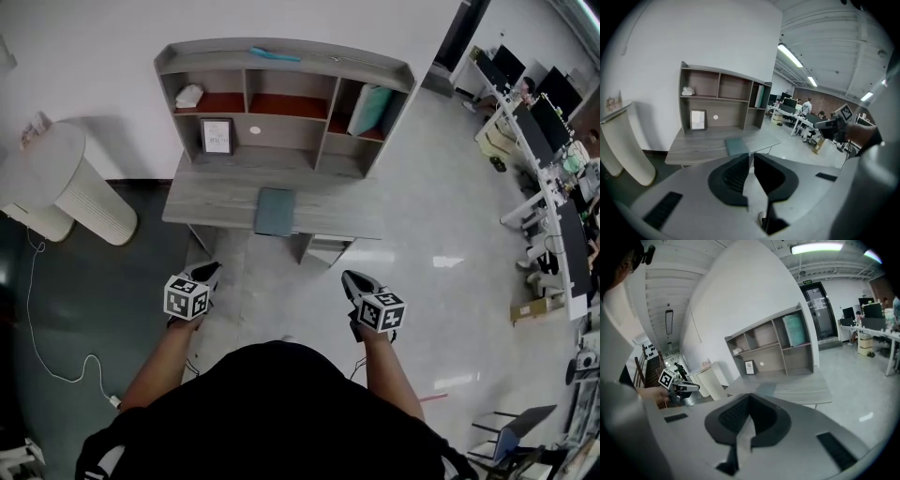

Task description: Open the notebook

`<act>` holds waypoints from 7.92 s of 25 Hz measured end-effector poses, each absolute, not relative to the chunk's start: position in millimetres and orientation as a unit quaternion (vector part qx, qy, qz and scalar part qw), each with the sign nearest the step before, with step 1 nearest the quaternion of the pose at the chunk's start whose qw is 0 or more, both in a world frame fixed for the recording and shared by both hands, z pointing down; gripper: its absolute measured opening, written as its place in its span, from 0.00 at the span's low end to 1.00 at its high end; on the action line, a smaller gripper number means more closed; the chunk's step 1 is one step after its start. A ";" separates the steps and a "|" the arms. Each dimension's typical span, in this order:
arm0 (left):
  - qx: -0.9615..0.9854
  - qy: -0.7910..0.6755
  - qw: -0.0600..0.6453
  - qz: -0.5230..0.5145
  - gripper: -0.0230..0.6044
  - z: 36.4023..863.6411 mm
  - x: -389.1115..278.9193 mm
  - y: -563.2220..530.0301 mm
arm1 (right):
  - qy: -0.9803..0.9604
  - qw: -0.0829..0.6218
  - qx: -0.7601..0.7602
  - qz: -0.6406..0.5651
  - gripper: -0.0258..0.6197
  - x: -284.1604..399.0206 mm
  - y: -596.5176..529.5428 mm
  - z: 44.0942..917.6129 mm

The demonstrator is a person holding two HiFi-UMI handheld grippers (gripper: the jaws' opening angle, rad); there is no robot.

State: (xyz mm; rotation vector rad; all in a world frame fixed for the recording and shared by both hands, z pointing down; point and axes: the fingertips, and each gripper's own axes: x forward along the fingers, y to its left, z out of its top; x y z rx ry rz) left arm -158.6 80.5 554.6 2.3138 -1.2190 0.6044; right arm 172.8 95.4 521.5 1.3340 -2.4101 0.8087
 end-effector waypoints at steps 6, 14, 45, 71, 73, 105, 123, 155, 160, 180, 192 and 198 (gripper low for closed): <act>0.822 -0.470 0.236 0.220 0.10 557.8 -150.9 72.0 | -0.848 0.146 0.424 0.282 0.04 175.2 67.5 537.5; 0.806 -0.482 0.252 0.234 0.10 569.4 -150.4 76.2 | -0.859 0.146 0.391 0.295 0.04 166.3 50.3 549.0; 0.858 -0.400 0.242 0.212 0.10 575.9 -201.6 -113.7 | -0.813 0.171 0.464 0.307 0.04 96.8 -34.2 544.6; 0.898 -0.296 0.227 0.233 0.10 588.4 -140.8 -167.4 | -0.771 0.142 0.524 0.334 0.04 105.7 -48.4 556.5; 0.896 -0.300 0.227 0.236 0.10 587.4 -135.1 -171.2 | -0.772 0.145 0.520 0.336 0.04 112.6 -53.7 559.6; 0.856 -0.271 0.240 0.368 0.10 714.1 -25.4 -176.0 | -0.758 0.216 0.454 0.416 0.04 189.3 -101.3 653.7; 0.849 -0.230 0.212 0.427 0.11 770.0 30.2 -159.0 | -0.748 0.229 0.426 0.455 0.04 214.1 -97.0 693.3; 0.814 -0.171 0.064 0.551 0.24 849.9 64.9 -134.8 | -0.735 0.254 0.388 0.494 0.04 233.4 -83.0 738.4; 0.804 -0.162 0.030 0.571 0.24 859.6 63.5 -135.3 | -0.733 0.254 0.385 0.499 0.04 231.5 -83.5 744.6; 0.809 -0.140 0.009 0.571 0.13 847.0 65.2 -127.1 | -0.742 0.261 0.379 0.487 0.04 217.8 -83.3 739.3; 0.827 -0.148 0.022 0.542 0.09 811.5 52.9 -129.7 | -0.754 0.271 0.373 0.467 0.04 199.0 -79.8 721.4; 0.832 -0.166 0.033 0.529 0.08 792.4 39.9 -127.7 | -0.762 0.276 0.369 0.456 0.04 185.2 -74.7 711.8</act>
